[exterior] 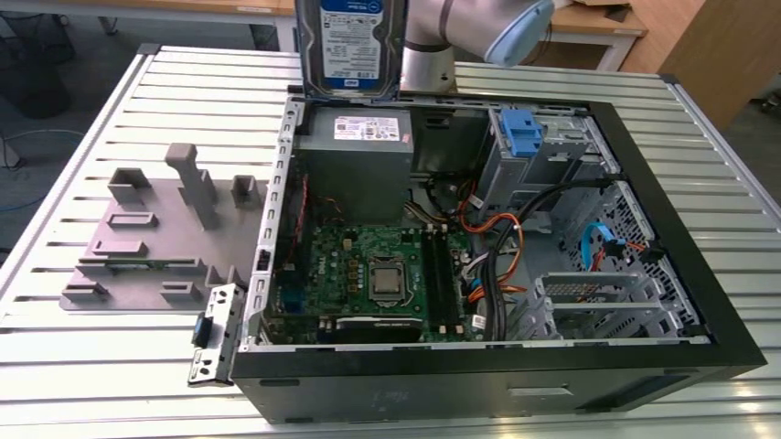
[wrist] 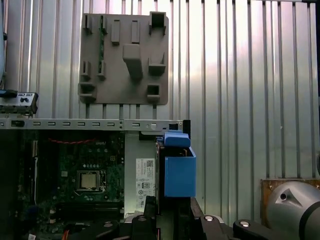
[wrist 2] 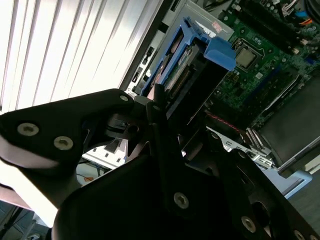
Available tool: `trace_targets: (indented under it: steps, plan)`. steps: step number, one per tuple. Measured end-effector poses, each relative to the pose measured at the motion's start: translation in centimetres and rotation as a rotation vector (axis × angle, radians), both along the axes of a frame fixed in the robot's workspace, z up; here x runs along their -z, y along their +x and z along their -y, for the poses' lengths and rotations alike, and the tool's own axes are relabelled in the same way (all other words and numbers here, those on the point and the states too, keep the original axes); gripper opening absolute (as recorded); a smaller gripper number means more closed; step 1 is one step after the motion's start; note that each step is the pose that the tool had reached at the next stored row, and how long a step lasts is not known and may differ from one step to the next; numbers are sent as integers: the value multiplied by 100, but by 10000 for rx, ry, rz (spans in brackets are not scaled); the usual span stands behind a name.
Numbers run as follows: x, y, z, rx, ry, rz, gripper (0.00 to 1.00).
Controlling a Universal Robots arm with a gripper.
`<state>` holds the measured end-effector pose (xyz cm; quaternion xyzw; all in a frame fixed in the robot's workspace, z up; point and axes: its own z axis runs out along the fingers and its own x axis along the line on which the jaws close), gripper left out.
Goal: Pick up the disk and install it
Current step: 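Pick up the disk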
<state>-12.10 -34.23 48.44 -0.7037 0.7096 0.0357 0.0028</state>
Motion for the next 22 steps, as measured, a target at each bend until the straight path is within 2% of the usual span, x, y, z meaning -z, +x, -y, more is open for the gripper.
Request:
trace_targets:
  steps: [8,22]
  plan:
    - [10,262,0,0,0,0,35]
    - [26,770,0,0,0,0,35]
